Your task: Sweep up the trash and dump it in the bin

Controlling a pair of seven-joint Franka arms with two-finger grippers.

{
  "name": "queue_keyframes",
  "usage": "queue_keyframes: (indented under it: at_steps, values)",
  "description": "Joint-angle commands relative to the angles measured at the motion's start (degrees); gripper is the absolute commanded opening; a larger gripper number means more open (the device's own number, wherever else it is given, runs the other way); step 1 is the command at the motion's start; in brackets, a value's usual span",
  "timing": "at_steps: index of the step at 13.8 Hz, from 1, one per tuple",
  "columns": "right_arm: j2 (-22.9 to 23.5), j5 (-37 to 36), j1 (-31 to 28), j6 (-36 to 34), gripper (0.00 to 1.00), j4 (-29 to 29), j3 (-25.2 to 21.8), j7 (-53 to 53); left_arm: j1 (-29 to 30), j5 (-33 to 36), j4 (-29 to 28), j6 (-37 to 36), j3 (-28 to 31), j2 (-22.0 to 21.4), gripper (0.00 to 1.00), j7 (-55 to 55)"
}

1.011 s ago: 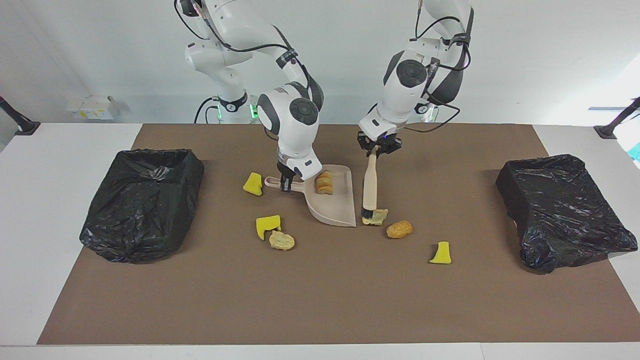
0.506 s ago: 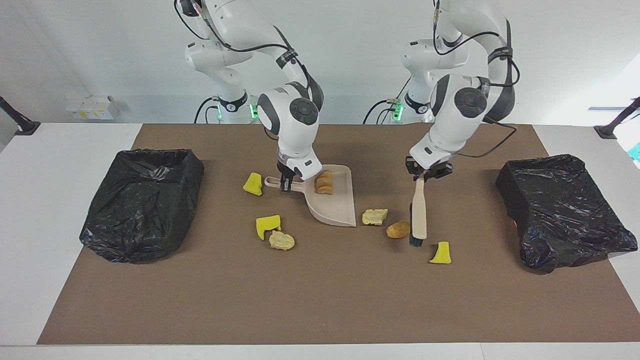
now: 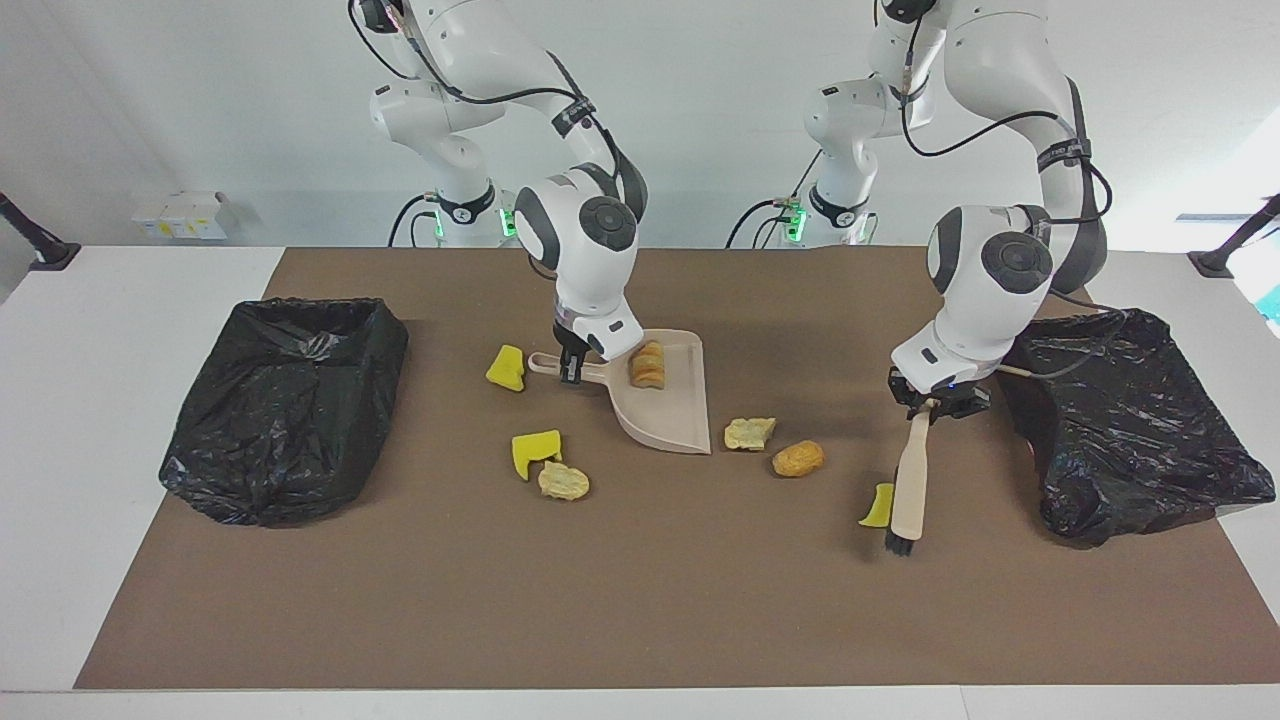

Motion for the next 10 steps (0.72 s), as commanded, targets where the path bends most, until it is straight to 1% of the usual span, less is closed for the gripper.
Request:
queue_keyframes:
  at_steps: [1,4,5,6,9,10]
  values:
    - [-1.0,-2.0,-0.3,-2.3,0.0,-0.4,0.3,2.5,1.4,2.0,1.1,2.2,-0.7,1.9,0.0,2.4]
    - [-1.3,-2.0,-0.2,-2.5,0.0,-0.5,0.4,6.0,1.6,2.0,0.1,1.6,-0.7,2.0,0.0,2.4]
    - [-1.4,-2.0,0.4,-2.7,0.0,-0.6,0.4,7.4,1.6,2.0,-1.6,2.2,-0.7,1.9,0.0,2.3]
    - [-1.5,-2.0,0.7,-3.4,0.0,-0.6,0.3,8.2,1.2,2.0,-2.0,1.7,-0.8,1.8,0.0,2.3]
    - [-2.0,-1.9,1.0,-4.5,0.0,-0.8,0.4,15.1,-0.6,2.0,-2.8,-1.5,-0.9,1.1,0.0,2.4]
    - [-2.1,-1.6,1.3,-4.4,0.0,-0.9,0.4,15.5,-1.0,2.0,-3.2,-2.4,-1.2,0.8,0.0,2.6]
